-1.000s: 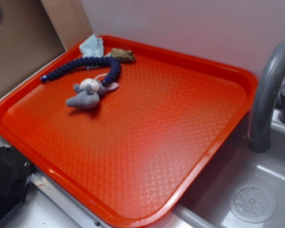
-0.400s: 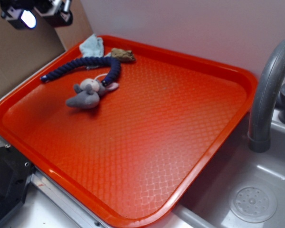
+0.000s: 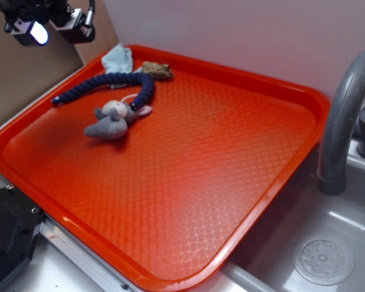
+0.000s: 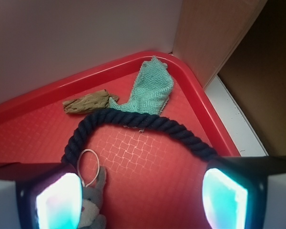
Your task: Grab the blue cloth.
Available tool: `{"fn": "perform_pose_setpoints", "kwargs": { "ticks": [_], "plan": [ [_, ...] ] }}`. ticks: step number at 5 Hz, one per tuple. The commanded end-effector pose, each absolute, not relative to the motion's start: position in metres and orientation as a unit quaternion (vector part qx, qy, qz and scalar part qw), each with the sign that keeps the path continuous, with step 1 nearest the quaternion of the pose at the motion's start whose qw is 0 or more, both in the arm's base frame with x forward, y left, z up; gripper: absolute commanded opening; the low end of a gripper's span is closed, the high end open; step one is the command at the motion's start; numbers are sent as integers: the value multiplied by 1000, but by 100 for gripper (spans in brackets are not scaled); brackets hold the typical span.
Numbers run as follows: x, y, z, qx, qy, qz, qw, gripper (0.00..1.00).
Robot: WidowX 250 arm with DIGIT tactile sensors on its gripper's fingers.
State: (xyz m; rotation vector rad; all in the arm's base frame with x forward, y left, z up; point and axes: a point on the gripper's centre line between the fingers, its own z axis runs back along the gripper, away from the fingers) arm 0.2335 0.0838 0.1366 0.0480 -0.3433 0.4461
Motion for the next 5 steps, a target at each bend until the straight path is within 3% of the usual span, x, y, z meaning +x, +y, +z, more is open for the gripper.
{"fn": "perform_pose_setpoints", "kwargs": {
  "ticks": [1, 2, 3, 4, 5],
  "plan": [
    [232, 99, 149, 30, -182, 230, 956, 100],
    [264, 106, 115, 46, -188, 247, 949, 100],
    [282, 111, 96, 54, -189, 259, 946, 100],
    [298, 113, 76, 27, -166, 246, 954, 100],
    [310, 120, 67, 43, -144, 248, 957, 100]
  ]
}}
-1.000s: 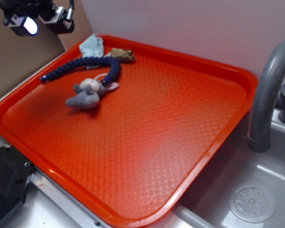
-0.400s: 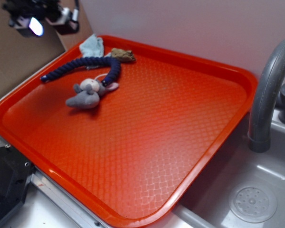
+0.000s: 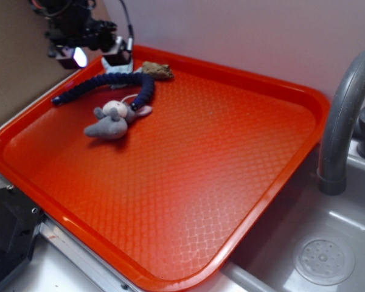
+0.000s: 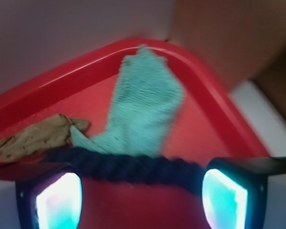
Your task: Grab the blue cloth.
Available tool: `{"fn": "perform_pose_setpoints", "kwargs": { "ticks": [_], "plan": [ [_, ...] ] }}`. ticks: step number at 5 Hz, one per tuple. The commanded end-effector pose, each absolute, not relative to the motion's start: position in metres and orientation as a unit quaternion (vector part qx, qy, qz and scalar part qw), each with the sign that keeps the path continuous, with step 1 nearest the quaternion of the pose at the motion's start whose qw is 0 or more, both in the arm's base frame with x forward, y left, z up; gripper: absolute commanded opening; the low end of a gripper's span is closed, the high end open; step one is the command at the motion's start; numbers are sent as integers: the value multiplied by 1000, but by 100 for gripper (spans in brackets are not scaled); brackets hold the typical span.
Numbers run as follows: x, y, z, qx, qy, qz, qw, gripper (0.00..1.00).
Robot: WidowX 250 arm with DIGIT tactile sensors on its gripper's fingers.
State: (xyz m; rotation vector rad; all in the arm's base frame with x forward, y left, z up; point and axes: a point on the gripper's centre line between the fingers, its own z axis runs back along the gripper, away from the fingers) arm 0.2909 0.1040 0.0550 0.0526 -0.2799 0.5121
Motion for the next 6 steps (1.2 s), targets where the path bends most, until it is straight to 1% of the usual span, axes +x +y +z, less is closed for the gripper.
{"fn": "perform_pose_setpoints", "kwargs": {
  "ticks": [1, 2, 3, 4, 5, 6],
  "plan": [
    [319, 124, 68, 52, -144, 249, 956, 100],
    [323, 120, 69, 48, -148, 241, 958, 100],
    [324, 114, 64, 51, -139, 230, 962, 100],
    [324, 117, 58, 59, -137, 236, 960, 100],
    [330, 125, 47, 70, -152, 241, 956, 100],
    [334, 124, 30, 86, -143, 231, 959, 100]
  ]
}}
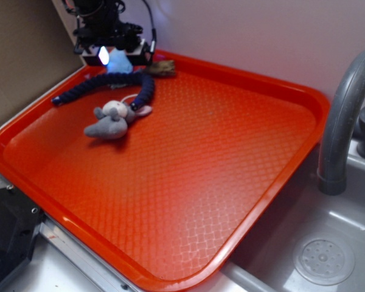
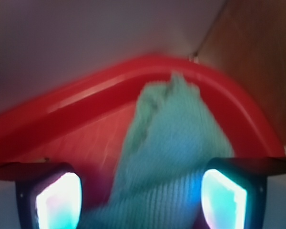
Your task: Grab the blue cloth.
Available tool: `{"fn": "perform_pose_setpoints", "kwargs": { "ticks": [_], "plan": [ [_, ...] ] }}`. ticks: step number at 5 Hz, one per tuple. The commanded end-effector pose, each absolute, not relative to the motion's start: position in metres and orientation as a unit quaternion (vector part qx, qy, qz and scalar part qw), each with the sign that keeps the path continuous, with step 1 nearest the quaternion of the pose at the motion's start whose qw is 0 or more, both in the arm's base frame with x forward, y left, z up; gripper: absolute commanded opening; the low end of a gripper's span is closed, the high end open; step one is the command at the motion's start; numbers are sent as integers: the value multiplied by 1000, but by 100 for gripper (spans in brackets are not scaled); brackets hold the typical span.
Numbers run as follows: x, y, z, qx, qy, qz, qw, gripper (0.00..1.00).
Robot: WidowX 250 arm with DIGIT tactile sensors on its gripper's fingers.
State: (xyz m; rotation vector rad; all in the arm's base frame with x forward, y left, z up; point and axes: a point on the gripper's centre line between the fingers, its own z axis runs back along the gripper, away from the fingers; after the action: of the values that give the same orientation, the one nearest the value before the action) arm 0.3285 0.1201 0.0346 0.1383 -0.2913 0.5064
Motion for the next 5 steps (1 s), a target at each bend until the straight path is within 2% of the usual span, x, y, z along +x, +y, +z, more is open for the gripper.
{"fn": "perform_pose_setpoints", "kwargs": {
  "ticks": [1, 2, 5],
  "plan": [
    [330, 118, 27, 91, -144, 226, 959, 23],
    [328, 115, 26, 101, -143, 219, 960, 0],
    [326, 115, 26, 111, -152, 215, 958, 0]
  ]
}}
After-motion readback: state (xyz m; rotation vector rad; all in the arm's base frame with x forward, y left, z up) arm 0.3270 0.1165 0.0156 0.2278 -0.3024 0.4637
